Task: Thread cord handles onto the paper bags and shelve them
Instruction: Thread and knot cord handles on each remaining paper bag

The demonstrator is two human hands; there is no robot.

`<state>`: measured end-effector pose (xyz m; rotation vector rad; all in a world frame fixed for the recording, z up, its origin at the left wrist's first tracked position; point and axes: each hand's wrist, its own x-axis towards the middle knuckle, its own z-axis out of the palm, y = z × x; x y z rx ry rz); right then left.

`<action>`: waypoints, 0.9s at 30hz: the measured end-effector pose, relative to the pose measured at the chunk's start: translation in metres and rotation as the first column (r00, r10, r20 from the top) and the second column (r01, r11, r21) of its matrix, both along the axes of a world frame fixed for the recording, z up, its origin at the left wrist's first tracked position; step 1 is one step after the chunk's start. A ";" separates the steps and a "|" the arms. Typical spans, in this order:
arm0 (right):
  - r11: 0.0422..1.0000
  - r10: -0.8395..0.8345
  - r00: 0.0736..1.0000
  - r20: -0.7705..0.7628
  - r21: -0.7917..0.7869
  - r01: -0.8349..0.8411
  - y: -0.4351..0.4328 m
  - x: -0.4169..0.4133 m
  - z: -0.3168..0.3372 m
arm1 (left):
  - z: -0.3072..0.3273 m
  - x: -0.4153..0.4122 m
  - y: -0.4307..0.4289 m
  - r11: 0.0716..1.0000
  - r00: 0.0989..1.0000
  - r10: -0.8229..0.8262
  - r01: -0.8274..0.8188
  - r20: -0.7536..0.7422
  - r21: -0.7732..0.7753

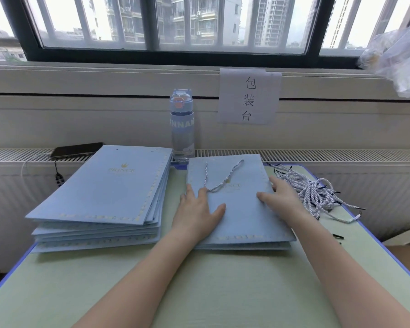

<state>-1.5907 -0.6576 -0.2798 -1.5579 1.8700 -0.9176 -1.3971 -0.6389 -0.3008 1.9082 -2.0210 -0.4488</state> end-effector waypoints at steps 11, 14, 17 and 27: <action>0.989 0.117 0.966 -0.231 -0.058 -0.134 -0.001 0.008 -0.016 | -0.003 0.019 -0.011 0.998 0.998 -0.061 0.061 0.005 0.035; 0.983 0.146 0.985 -0.090 -0.097 -0.155 -0.002 0.004 -0.016 | -0.004 0.022 -0.013 0.998 0.998 -0.059 0.060 -0.023 0.016; 0.982 0.155 0.982 -0.108 -0.087 -0.165 -0.002 0.005 -0.015 | -0.001 0.017 -0.011 0.995 0.992 -0.081 0.086 0.097 -0.049; 0.878 0.226 0.924 -0.308 -0.347 -0.330 0.016 0.037 -0.006 | 0.049 0.066 -0.009 0.913 0.859 0.409 -0.384 0.308 -0.141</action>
